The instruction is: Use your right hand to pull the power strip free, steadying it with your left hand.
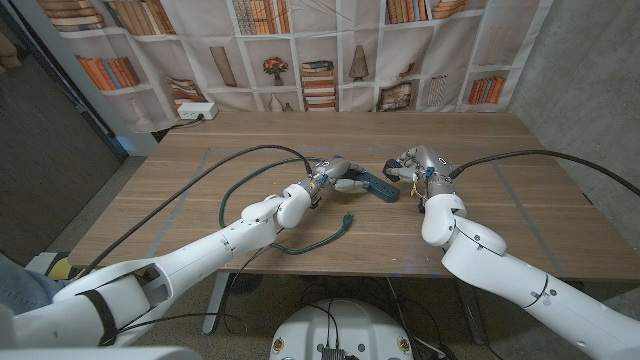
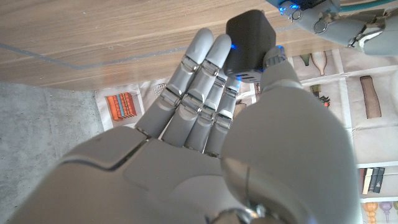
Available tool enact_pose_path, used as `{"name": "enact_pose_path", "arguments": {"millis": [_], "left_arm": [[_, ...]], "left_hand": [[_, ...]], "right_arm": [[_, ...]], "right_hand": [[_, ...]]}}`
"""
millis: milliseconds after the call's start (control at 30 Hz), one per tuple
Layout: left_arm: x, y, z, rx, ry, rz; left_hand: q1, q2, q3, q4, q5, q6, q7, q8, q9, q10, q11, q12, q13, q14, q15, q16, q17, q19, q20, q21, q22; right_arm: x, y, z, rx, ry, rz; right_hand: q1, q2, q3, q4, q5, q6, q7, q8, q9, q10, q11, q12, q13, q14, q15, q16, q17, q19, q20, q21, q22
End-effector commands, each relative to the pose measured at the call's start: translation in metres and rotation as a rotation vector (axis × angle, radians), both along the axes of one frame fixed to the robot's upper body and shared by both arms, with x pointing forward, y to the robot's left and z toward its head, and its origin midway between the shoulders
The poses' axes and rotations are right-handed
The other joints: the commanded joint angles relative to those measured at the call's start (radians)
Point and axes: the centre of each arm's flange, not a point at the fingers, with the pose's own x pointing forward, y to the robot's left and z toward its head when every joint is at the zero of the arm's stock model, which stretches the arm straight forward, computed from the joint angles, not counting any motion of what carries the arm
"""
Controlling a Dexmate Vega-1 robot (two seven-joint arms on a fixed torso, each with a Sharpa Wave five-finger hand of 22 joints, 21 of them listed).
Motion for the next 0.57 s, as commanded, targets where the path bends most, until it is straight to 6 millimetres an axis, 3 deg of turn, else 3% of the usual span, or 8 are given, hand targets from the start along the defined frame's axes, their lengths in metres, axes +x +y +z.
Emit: {"name": "enact_pose_path", "arguments": {"millis": [33, 567], "left_arm": [[-0.0052, 0.0028, 0.0024, 0.026, -0.010, 0.013], [-0.0048, 0.0083, 0.0053, 0.021, -0.025, 0.033]], "left_hand": [[-0.005, 0.005, 0.003, 0.003, -0.005, 0.005, 0.005, 0.004, 0.001, 0.012, 0.007, 0.005, 0.007, 0.015, -0.038, 0.009, 0.012, 0.015, 0.003, 0.023, 0.011], [-0.004, 0.006, 0.002, 0.002, -0.006, 0.005, 0.011, 0.001, 0.001, 0.011, 0.018, 0.003, 0.007, 0.008, -0.040, 0.007, 0.012, -0.013, -0.001, 0.013, 0.009]], "right_arm": [[-0.0098, -0.0019, 0.0084, 0.025, -0.050, 0.002], [-0.0031, 0.0025, 0.0151, 0.016, -0.065, 0.028]], "right_hand": [[0.095, 0.086, -0.003, 0.002, 0.007, 0.086, -0.083, 0.012, 0.044, 0.107, -0.108, 0.033, 0.133, 0.001, -0.003, -0.003, 0.002, -0.005, -0.053, 0.011, -0.001], [0.097, 0.085, -0.010, 0.002, 0.005, 0.092, -0.079, 0.008, 0.038, 0.106, -0.109, 0.028, 0.140, -0.021, -0.004, -0.018, -0.003, -0.030, -0.048, 0.014, -0.008]]}}
